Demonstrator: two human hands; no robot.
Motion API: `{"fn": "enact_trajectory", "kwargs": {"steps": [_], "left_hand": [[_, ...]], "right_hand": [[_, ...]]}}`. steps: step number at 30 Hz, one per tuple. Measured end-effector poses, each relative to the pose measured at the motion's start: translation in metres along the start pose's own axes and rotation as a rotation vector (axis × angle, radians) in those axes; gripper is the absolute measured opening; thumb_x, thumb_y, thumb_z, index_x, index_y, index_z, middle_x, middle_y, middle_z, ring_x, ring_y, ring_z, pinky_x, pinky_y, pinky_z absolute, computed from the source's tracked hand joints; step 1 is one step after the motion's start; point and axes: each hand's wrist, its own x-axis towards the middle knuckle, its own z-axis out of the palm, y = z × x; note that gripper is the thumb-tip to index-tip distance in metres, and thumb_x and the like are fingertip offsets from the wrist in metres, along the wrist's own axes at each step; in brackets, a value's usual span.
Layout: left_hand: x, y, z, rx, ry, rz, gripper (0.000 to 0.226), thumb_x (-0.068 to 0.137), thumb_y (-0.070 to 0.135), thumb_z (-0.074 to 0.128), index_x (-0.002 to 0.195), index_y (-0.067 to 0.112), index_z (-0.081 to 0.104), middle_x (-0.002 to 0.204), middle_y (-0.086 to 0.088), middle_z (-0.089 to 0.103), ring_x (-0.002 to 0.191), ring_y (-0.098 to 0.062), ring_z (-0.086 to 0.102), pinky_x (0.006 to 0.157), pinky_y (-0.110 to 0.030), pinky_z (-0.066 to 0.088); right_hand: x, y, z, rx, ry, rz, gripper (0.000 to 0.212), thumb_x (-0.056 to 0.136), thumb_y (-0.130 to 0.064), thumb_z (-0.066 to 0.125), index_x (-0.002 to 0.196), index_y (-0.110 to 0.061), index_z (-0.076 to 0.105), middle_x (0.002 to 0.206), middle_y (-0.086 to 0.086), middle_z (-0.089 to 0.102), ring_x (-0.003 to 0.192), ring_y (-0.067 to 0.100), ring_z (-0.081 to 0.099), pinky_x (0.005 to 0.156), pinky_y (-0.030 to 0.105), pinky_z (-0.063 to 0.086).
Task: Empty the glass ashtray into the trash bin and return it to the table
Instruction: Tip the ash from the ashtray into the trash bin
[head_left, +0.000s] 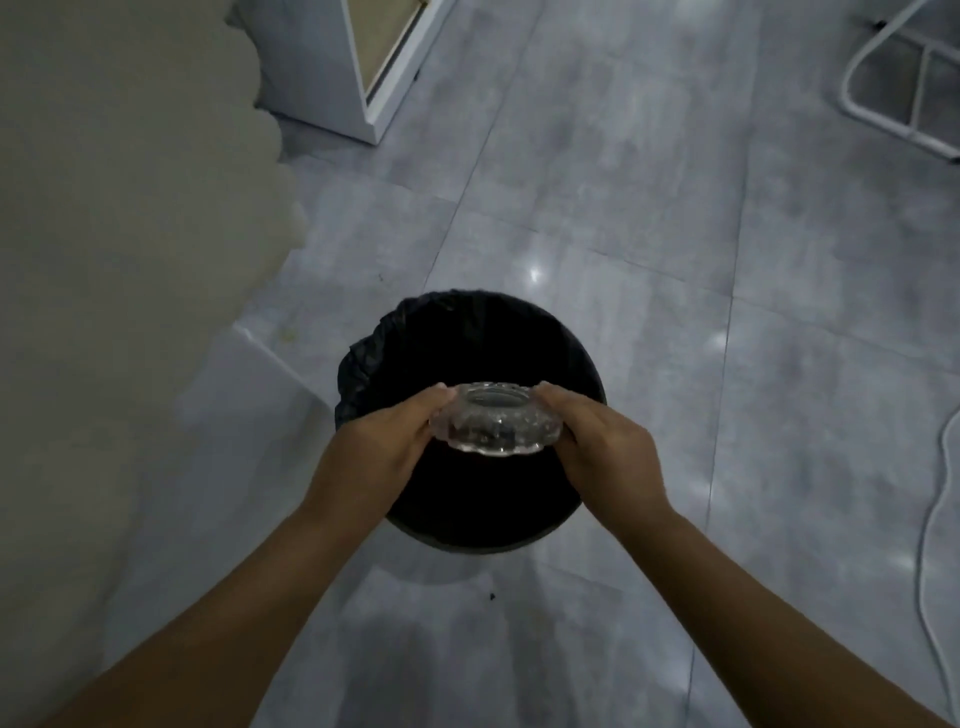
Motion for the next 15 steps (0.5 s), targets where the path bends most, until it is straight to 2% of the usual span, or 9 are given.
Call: {"fn": "enact_trajectory", "kwargs": {"steps": [1,3,5,6,9,11,13,15], "left_hand": [[0.002,-0.003,-0.001,0.026,0.018,0.024,0.041,0.085,0.009,0.071,0.125,0.006,0.068,0.117,-0.006,0.074,0.098,-0.015,0.072,0.092,-0.019,0.05],[-0.003,-0.008,0.003,0.067,-0.005,0.064,0.042,0.081,0.005,0.074,0.122,0.004,0.069,0.11,-0.011,0.076,0.091,-0.019,0.075,0.086,-0.02,0.051],[-0.002,-0.008,0.001,0.031,-0.037,-0.027,0.04,0.086,0.011,0.07,0.126,0.01,0.067,0.114,-0.008,0.075,0.096,-0.017,0.073,0.088,-0.022,0.052],[0.002,-0.007,-0.001,0.044,-0.024,-0.04,0.039,0.088,0.014,0.067,0.128,0.012,0.066,0.115,-0.007,0.075,0.097,-0.018,0.073,0.089,-0.024,0.052],[-0.002,-0.009,-0.002,0.04,-0.096,-0.076,0.038,0.091,0.016,0.064,0.128,0.014,0.066,0.111,-0.011,0.076,0.094,-0.026,0.074,0.083,-0.034,0.06],[-0.001,-0.01,-0.004,0.022,-0.137,-0.158,0.04,0.09,0.019,0.064,0.13,0.018,0.064,0.108,-0.011,0.076,0.093,-0.027,0.073,0.081,-0.036,0.059],[-0.002,-0.013,-0.006,0.043,-0.181,-0.27,0.045,0.089,0.022,0.065,0.134,0.022,0.06,0.117,-0.01,0.07,0.104,-0.026,0.067,0.088,-0.037,0.055],[-0.006,-0.019,-0.007,0.106,-0.189,-0.384,0.055,0.087,0.021,0.067,0.141,0.025,0.052,0.138,-0.009,0.055,0.124,-0.026,0.055,0.1,-0.039,0.049]], "right_hand": [[0.005,0.001,0.001,-0.032,0.041,-0.025,0.035,0.086,-0.023,0.059,0.119,-0.014,0.067,0.114,0.003,0.074,0.097,0.019,0.072,0.074,0.032,0.06],[0.005,0.003,0.005,-0.036,0.02,-0.022,0.036,0.083,-0.019,0.064,0.118,-0.013,0.068,0.111,0.006,0.075,0.095,0.023,0.073,0.072,0.035,0.062],[-0.003,0.001,0.006,-0.037,-0.056,0.012,0.038,0.084,-0.021,0.061,0.12,-0.013,0.066,0.114,0.006,0.074,0.097,0.024,0.072,0.074,0.036,0.061],[0.001,-0.002,0.005,-0.031,-0.044,0.004,0.039,0.085,-0.02,0.059,0.124,-0.013,0.064,0.117,0.007,0.072,0.1,0.026,0.071,0.077,0.037,0.06],[0.002,-0.017,0.007,0.157,-0.147,0.054,0.046,0.089,-0.01,0.057,0.135,-0.014,0.052,0.132,0.012,0.062,0.117,0.03,0.06,0.096,0.039,0.051],[0.005,-0.03,0.003,0.265,-0.217,0.085,0.044,0.092,-0.012,0.054,0.135,-0.02,0.051,0.131,0.008,0.063,0.116,0.025,0.061,0.099,0.035,0.049],[0.01,-0.04,0.001,0.351,-0.333,0.19,0.039,0.093,-0.016,0.056,0.131,-0.026,0.055,0.119,0.002,0.07,0.104,0.018,0.065,0.089,0.026,0.054],[0.01,-0.042,0.002,0.454,-0.406,0.358,0.038,0.09,-0.016,0.062,0.127,-0.025,0.059,0.109,-0.001,0.072,0.092,0.011,0.066,0.074,0.013,0.049]]}}
